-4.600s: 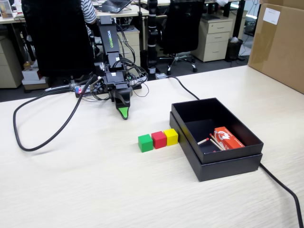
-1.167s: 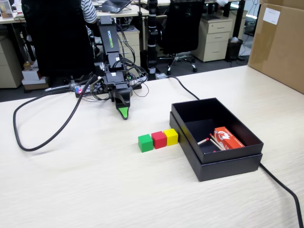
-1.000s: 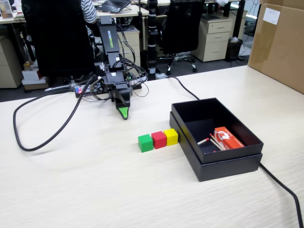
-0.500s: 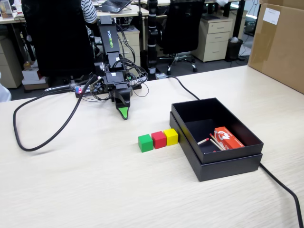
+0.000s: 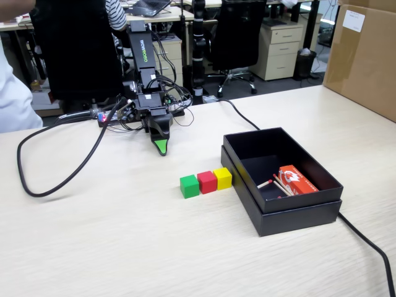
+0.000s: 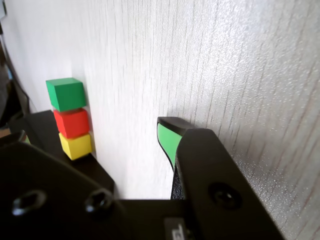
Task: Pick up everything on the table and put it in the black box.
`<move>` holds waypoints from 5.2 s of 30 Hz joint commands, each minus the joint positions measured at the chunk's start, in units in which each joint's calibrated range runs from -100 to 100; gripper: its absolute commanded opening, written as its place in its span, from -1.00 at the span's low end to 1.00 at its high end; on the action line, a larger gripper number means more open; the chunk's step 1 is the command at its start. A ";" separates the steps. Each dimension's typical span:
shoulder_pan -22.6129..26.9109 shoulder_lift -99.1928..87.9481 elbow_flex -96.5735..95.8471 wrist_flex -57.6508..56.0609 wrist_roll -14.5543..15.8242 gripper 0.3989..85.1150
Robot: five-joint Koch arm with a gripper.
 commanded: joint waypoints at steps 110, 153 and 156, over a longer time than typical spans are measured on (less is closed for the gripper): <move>16.80 119.05 134.34 -63.16 9.13 -0.71; 6.25 95.64 106.32 -63.16 8.40 0.13; 6.06 98.28 107.23 -63.16 8.40 0.13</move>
